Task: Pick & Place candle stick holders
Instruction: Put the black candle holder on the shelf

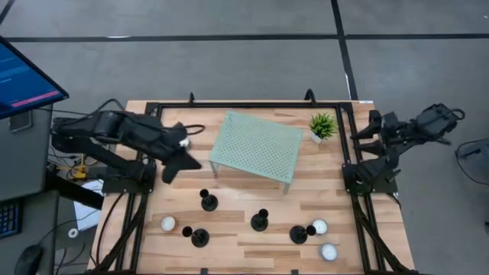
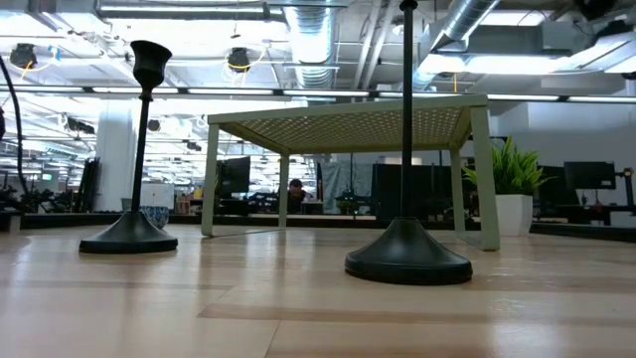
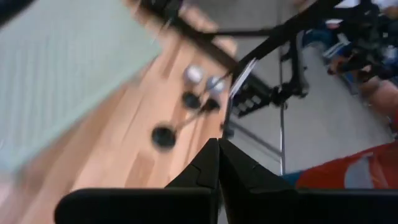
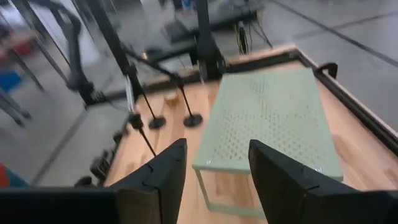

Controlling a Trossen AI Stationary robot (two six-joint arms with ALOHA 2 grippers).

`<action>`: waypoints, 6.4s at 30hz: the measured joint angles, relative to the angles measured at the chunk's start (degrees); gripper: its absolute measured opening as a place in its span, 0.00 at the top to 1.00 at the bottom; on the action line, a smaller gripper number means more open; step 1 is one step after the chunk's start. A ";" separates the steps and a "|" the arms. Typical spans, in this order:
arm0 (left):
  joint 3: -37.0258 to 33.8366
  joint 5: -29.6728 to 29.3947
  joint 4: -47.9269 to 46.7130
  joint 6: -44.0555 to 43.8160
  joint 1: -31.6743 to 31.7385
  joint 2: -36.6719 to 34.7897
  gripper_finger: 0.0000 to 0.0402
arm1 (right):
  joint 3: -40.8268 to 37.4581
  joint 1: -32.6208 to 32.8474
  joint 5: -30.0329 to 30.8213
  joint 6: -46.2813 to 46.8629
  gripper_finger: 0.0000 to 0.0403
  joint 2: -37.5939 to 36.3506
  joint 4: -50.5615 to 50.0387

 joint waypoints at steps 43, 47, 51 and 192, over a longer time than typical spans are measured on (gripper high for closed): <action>1.81 7.38 16.80 -39.18 -5.02 11.43 0.75 | -11.68 -0.03 7.47 6.88 0.37 -12.50 7.40; 10.41 11.51 16.25 -40.02 -5.81 16.18 0.81 | -11.68 -0.03 7.48 6.92 0.37 -12.50 7.40; 18.15 17.68 9.49 -40.00 -5.86 22.45 0.91 | -11.68 -0.03 7.47 6.99 0.37 -12.50 7.00; -16.05 -5.51 -24.28 -24.24 -33.92 7.42 0.68 | -11.66 -0.05 12.17 12.58 0.37 -12.48 -3.62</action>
